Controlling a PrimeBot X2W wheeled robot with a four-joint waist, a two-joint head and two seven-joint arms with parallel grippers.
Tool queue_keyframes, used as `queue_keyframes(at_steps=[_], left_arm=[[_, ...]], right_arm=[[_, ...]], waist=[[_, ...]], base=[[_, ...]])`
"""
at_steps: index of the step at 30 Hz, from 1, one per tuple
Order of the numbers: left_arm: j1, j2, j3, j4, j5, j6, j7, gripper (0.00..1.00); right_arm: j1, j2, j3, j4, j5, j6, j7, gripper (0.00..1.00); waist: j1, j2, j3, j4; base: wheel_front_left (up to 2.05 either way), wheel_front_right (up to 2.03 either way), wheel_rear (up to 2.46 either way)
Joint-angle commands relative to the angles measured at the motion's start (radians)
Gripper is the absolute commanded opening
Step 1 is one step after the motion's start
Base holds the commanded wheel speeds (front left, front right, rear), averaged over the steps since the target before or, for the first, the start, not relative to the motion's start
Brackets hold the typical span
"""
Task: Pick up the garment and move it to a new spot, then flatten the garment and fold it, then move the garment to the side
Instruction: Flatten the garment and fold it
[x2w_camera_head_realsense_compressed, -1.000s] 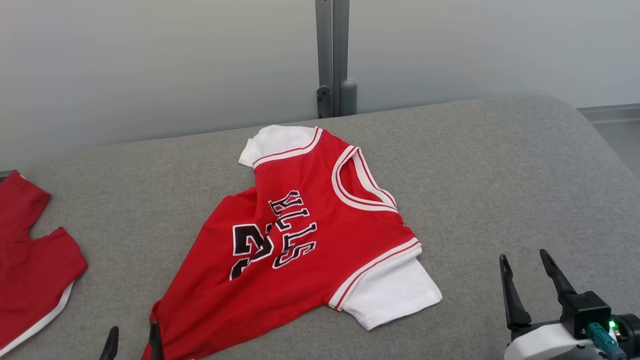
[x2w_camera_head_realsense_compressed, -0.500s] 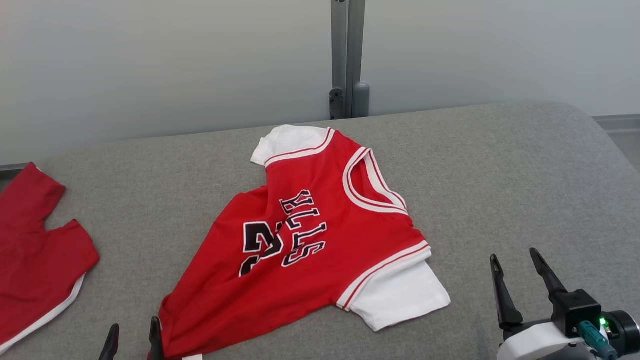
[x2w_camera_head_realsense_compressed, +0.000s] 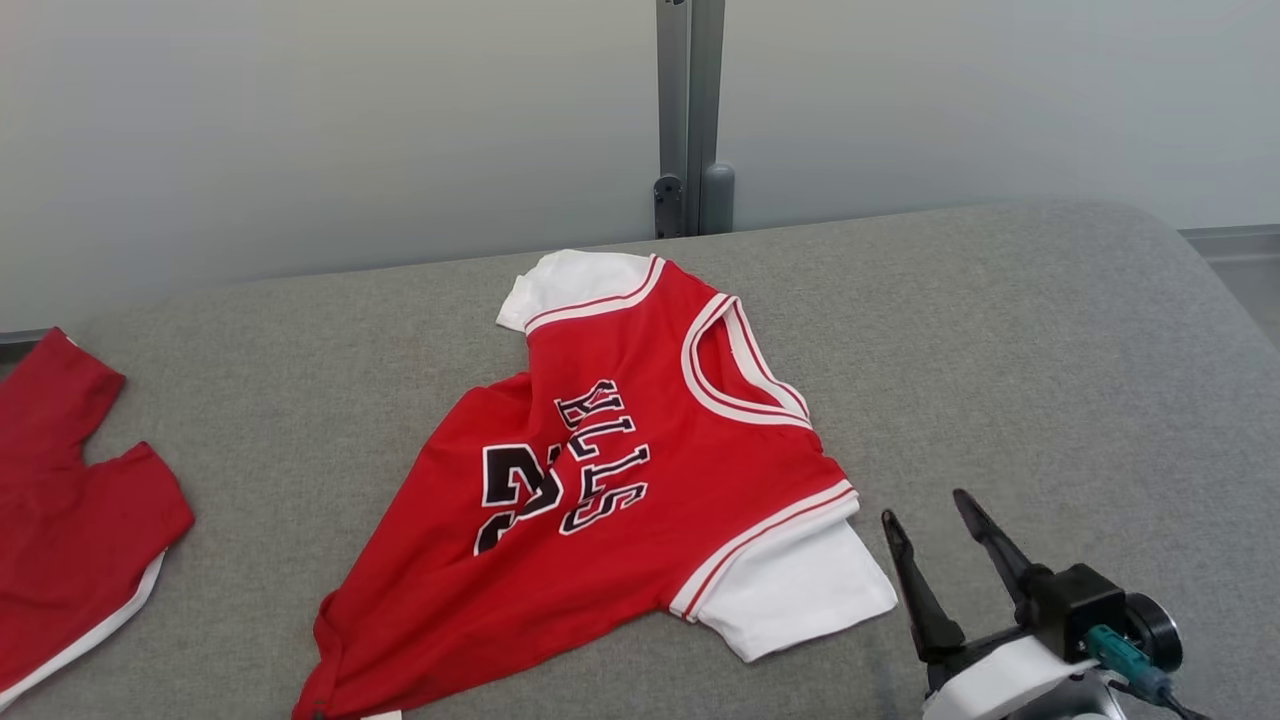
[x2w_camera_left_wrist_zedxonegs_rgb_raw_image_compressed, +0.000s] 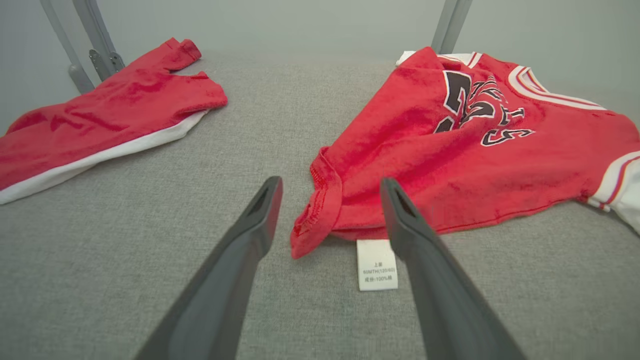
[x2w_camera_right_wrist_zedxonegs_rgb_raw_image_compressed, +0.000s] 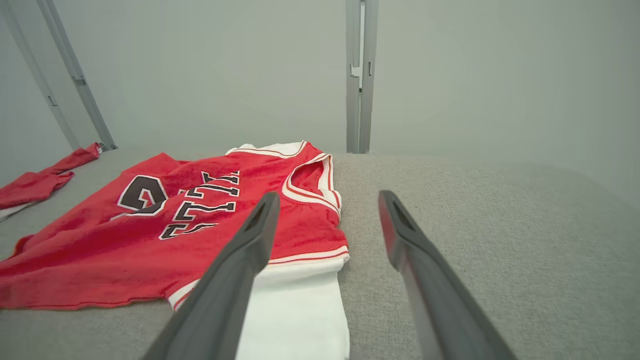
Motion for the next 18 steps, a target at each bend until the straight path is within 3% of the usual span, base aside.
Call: queue_keyframes(at_steps=[1,7,10,18], left_arm=[[0.015,0.024,-0.004,-0.005,-0.014,0.001,0.022,1.0],[0.035,0.096,-0.07,-0.005,-0.043,0.001,0.171,1.0],[0.0,0.115,-0.101,0.031,-0.054,0.001,0.194,1.0],[-0.098,0.126,-0.118,0.143,-0.026,0.012,0.141,1.0]], right_arm=[[-0.023,-0.029,0.017,0.011,0.015,0.0,0.023,1.0],[-0.049,-0.102,0.088,0.074,0.066,0.0,0.209,1.0],[-0.063,-0.112,0.105,0.114,0.071,0.0,0.278,1.0],[-0.114,-0.09,0.13,0.17,0.083,0.0,0.287,1.0]], waist=[[0.0,0.0,0.0,0.0],[0.0,0.0,0.02,0.018],[0.0,0.0,0.037,0.027],[0.0,0.0,0.092,0.03]], base=[[0.0,0.0,0.0],[0.0,0.0,0.0],[0.0,0.0,0.0],[0.0,0.0,0.0]])
